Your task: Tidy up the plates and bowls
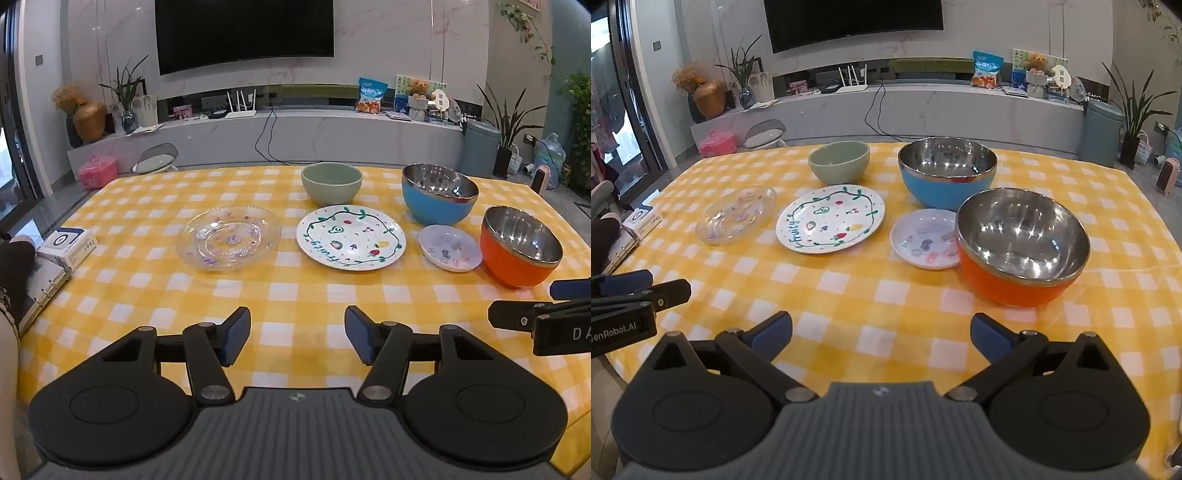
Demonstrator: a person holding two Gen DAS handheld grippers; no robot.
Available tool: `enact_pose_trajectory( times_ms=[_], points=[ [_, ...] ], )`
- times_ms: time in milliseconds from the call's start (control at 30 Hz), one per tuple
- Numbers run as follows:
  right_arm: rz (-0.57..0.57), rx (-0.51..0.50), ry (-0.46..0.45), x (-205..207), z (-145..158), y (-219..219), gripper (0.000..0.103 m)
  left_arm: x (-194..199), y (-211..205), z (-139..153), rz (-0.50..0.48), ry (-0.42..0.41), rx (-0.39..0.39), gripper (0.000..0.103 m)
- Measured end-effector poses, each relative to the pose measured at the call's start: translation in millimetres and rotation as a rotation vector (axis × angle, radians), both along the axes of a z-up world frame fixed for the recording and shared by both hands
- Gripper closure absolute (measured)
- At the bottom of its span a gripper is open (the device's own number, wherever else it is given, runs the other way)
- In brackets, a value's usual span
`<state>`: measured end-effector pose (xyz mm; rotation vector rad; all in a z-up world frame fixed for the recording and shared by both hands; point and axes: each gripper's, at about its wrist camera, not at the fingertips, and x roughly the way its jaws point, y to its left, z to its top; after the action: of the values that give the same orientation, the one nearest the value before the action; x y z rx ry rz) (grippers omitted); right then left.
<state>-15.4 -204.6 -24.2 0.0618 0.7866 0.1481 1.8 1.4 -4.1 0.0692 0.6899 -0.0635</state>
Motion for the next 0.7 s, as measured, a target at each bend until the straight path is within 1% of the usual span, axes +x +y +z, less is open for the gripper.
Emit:
enact_pose_trajectory(
  times_ms=[67, 100, 233, 500, 700],
  points=[
    [0.002, 0.002, 0.000, 0.7, 0.4, 0.1, 0.003, 1.4, 1.2, 0.4, -0.006, 0.006, -0.002, 0.033],
    [0.002, 0.006, 0.002, 1.0, 0.5, -0.1, 0.003, -3.3, 1.3, 3.0, -0.007, -0.009, -0.001, 0.033],
    [0.007, 0.008, -0.003, 1.0, 1.8, 0.4, 0.003, -1.3, 1.7, 0.6, -0.006, 0.009, 0.002, 0.033],
    [0.010, -0.007, 0.001, -3.2, -1.4, 4.2, 0.003, -1.5, 4.0, 0.1, 0.005, 0.011, -0.008, 0.033],
    [0.010, 0.001, 0.009, 0.9, -1.9, 2.8, 0.002, -1.6, 5.0, -0.3, 0.007, 0.012, -0.012, 0.033]
  ],
)
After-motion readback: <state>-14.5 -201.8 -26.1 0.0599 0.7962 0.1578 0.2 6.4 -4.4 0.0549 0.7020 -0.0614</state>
